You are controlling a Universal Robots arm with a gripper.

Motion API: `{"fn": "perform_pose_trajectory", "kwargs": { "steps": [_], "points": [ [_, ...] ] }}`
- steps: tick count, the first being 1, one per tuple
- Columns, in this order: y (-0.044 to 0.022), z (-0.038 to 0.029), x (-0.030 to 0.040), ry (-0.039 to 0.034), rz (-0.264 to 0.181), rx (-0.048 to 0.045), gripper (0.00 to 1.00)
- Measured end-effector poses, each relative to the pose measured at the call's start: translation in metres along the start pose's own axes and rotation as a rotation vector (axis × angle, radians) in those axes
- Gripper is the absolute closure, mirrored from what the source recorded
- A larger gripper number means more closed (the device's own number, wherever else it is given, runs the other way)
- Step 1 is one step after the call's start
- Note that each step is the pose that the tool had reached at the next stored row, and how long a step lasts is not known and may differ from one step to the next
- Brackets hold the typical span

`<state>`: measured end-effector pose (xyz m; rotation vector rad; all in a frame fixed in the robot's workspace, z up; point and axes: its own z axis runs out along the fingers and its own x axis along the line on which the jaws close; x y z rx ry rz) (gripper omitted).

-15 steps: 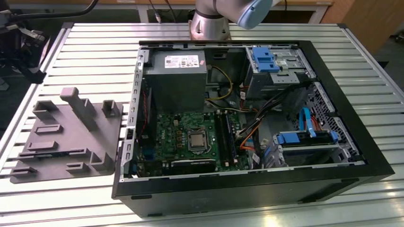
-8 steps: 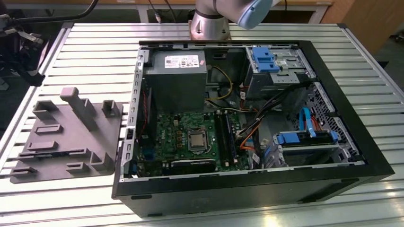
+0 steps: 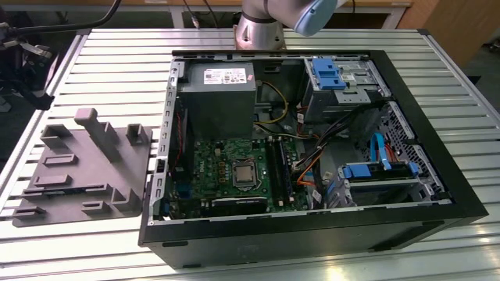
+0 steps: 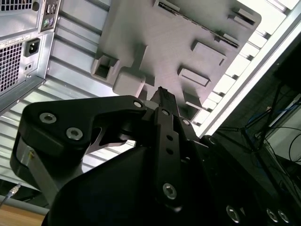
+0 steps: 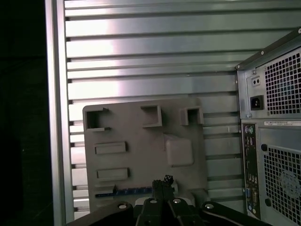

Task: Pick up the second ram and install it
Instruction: 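Reach for the second ram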

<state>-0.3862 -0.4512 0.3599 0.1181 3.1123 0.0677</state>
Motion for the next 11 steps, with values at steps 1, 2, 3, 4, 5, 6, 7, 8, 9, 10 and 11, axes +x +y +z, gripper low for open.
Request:
{"fn": "perform_pose_trajectory", "kwargs": {
  "steps": [1,2,3,4,5,6,7,8,9,10,11],
  "points": [
    [-0.0003,0.0004,0.0003,-0.0001,0.0,-0.0001,0.89],
    [-0.0007,0.0007,0.0006,0.0,0.0,0.0,0.89],
    [-0.001,0.0009,0.0009,0.0,0.0,0.0,0.89],
    [-0.0014,0.0012,0.0014,0.0,0.0,0.0,0.89],
    [-0.0016,0.0015,0.0018,0.0,0.0,0.0,0.89],
    [-0.0019,0.0017,0.0021,0.0,0.0,0.0,0.89],
    [-0.0021,0.002,0.0025,0.0,0.0,0.0,0.89],
    [-0.0024,0.0022,0.0028,0.0,0.0,0.0,0.89],
    [-0.0027,0.0026,0.0031,0.0,0.0,-0.0001,0.89],
    [-0.003,0.0028,0.0034,-0.0001,0.0,0.0,0.89],
    [-0.0034,0.003,0.0039,0.0,0.0,0.0,0.89]
  ]
}}
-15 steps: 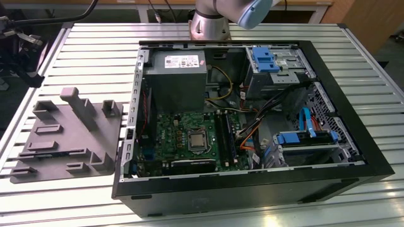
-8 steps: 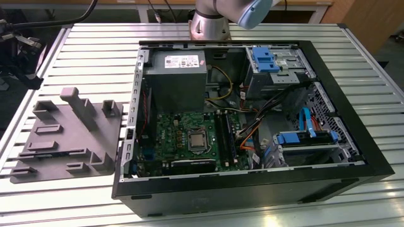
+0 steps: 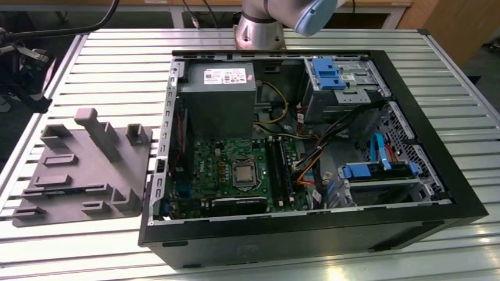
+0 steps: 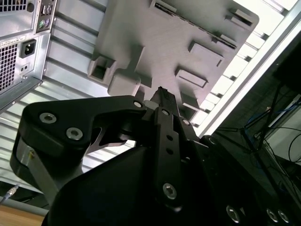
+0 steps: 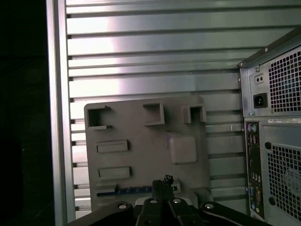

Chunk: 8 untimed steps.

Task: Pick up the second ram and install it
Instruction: 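Reach for the second ram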

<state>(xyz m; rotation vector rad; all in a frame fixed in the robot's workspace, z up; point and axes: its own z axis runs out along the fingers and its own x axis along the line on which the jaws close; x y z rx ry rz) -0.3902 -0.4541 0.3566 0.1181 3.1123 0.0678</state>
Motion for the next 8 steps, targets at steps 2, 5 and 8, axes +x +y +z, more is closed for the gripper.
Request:
{"fn": "perform_pose_trajectory", "kwargs": {
  "steps": [2,5,8],
  "points": [
    [-0.0005,0.0005,0.0009,-0.0001,0.0,0.0,0.89],
    [-0.001,0.0011,0.0028,0.0,0.0,0.0001,0.89],
    [-0.0017,0.0016,0.004,-0.0001,0.0,0.0,0.89]
  ]
}}
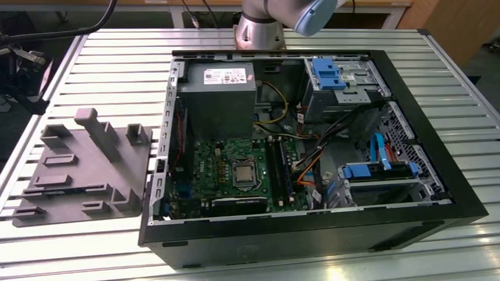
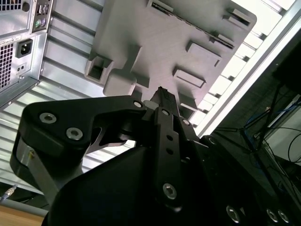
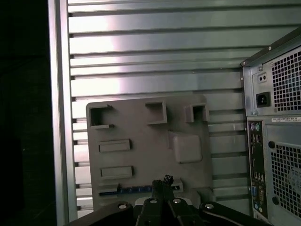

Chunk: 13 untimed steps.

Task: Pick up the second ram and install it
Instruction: 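Reach for the second ram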

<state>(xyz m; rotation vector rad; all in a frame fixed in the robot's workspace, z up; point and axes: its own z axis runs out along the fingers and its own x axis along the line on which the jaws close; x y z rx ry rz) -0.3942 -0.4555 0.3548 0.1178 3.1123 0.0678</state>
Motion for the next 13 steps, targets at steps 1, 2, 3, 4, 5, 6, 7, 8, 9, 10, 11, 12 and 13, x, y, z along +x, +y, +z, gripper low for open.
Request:
{"fn": "perform_pose_trajectory", "kwargs": {
  "steps": [1,2,3,4,5,6,7,8,9,10,11,12,13],
  "points": [
    [-0.0002,0.0001,0.0002,0.0001,0.0,0.0,0.89],
    [-0.0005,0.0002,0.0005,0.0001,0.0,0.0,0.89],
    [-0.0008,0.0004,0.0007,0.0,0.0,0.0,0.89],
    [-0.0011,0.0005,0.0008,0.0001,0.0,0.0,0.89],
    [-0.0014,0.0006,0.001,0.0001,0.0,0.0,0.89],
    [-0.0017,0.0008,0.0012,0.0001,0.0,0.0001,0.89],
    [-0.002,0.0009,0.0013,0.0,0.0,0.0,0.89],
    [-0.0023,0.001,0.0015,0.0001,0.0,0.0001,0.89],
    [-0.0026,0.0011,0.0016,0.0001,0.0,0.0,0.89],
    [-0.003,0.0013,0.0017,0.0,0.0,0.0,0.89],
    [-0.0033,0.0013,0.0018,0.0001,0.0,0.0,0.89],
    [-0.0037,0.0015,0.0019,0.0001,0.0,0.0,0.89],
    [-0.004,0.0015,0.002,0.0,0.0,0.0001,0.89]
  ]
}}
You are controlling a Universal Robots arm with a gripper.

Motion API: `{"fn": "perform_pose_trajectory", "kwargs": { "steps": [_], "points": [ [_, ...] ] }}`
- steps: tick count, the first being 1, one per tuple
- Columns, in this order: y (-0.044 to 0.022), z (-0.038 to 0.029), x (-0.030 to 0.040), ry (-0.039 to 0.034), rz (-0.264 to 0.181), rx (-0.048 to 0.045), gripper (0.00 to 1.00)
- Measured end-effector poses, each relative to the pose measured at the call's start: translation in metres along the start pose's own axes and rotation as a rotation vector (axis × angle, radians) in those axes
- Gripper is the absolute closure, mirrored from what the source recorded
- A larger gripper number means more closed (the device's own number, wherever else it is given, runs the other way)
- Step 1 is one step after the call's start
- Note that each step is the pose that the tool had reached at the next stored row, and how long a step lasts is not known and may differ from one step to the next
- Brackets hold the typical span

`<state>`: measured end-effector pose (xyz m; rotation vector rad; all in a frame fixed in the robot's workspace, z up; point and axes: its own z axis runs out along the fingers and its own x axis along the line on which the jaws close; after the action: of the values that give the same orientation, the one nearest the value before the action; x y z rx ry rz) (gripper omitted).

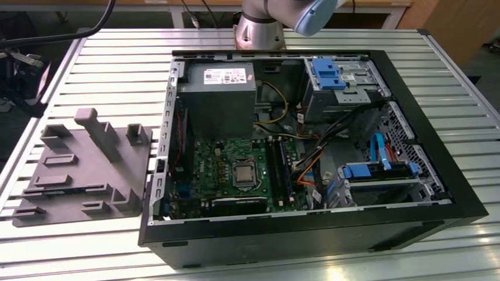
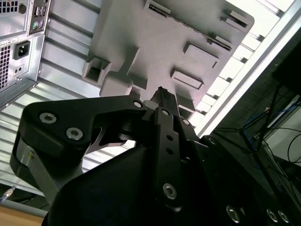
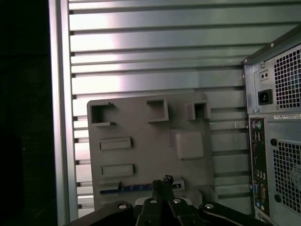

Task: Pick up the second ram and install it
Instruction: 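Reach for the second ram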

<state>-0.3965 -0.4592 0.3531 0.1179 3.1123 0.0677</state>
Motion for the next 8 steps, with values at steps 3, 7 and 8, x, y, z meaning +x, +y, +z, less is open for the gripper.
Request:
{"fn": "perform_pose_trajectory", "kwargs": {
  "steps": [3,7,8],
  "points": [
    [-0.001,0.0003,0.0004,0.0001,0.0,0.0,0.89],
    [-0.0022,0.0008,0.0011,0.0001,0.0,0.0,0.89],
    [-0.0024,0.001,0.0013,0.0,0.0,0.0,0.89]
  ]
}}
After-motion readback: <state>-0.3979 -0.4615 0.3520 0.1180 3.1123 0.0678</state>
